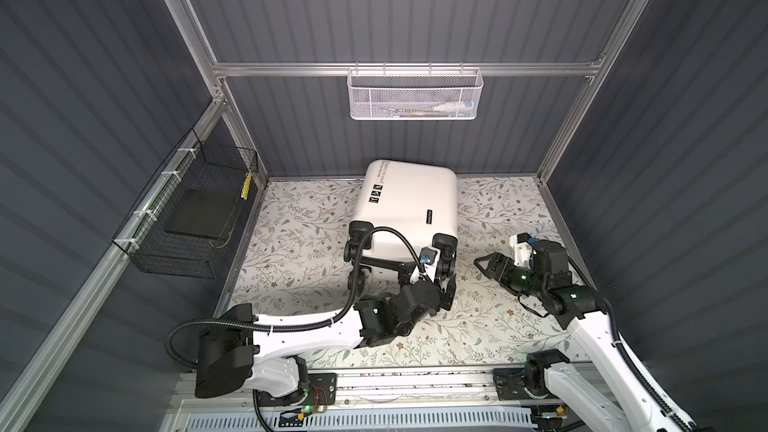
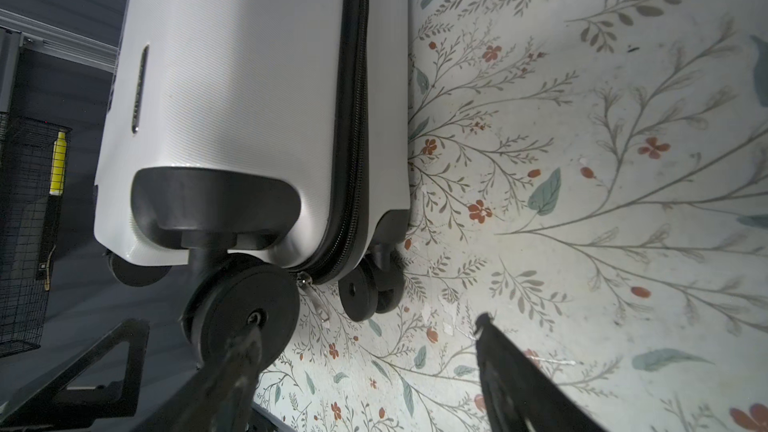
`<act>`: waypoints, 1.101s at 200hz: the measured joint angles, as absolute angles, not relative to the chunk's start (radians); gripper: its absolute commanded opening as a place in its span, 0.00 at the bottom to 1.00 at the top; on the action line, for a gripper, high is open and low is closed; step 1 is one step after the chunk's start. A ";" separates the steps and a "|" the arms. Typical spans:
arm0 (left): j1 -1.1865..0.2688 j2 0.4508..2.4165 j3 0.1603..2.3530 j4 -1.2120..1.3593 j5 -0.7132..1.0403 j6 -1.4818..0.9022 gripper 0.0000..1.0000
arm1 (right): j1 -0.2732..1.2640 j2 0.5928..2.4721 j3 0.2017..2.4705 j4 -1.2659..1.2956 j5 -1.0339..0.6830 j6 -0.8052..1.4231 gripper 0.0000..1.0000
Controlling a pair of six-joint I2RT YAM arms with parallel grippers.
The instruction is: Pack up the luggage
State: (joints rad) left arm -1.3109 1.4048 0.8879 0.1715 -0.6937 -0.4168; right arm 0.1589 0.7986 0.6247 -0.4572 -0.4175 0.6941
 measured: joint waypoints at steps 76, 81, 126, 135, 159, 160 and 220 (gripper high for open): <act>-1.320 1.523 0.889 0.273 -0.731 -0.426 0.87 | 0.153 0.786 0.576 -0.409 -0.433 0.699 0.78; -1.320 1.530 0.889 0.282 -0.734 -0.426 0.86 | 0.153 0.786 0.573 -0.409 -0.434 0.699 0.78; -1.320 1.581 0.889 0.347 -0.751 -0.416 0.81 | 0.153 0.786 0.562 -0.407 -0.442 0.699 0.75; -1.320 1.585 0.889 0.358 -0.754 -0.414 0.80 | 0.153 0.786 0.562 -0.407 -0.442 0.699 0.74; -1.313 1.593 0.889 0.397 -0.759 -0.411 0.75 | 0.153 0.786 0.561 -0.406 -0.443 0.698 0.73; -1.313 1.594 0.889 0.398 -0.760 -0.411 0.75 | 0.153 0.786 0.561 -0.406 -0.443 0.698 0.73; -1.270 1.594 0.881 0.451 -0.742 -0.412 0.73 | 0.153 0.786 0.556 -0.404 -0.443 0.696 0.77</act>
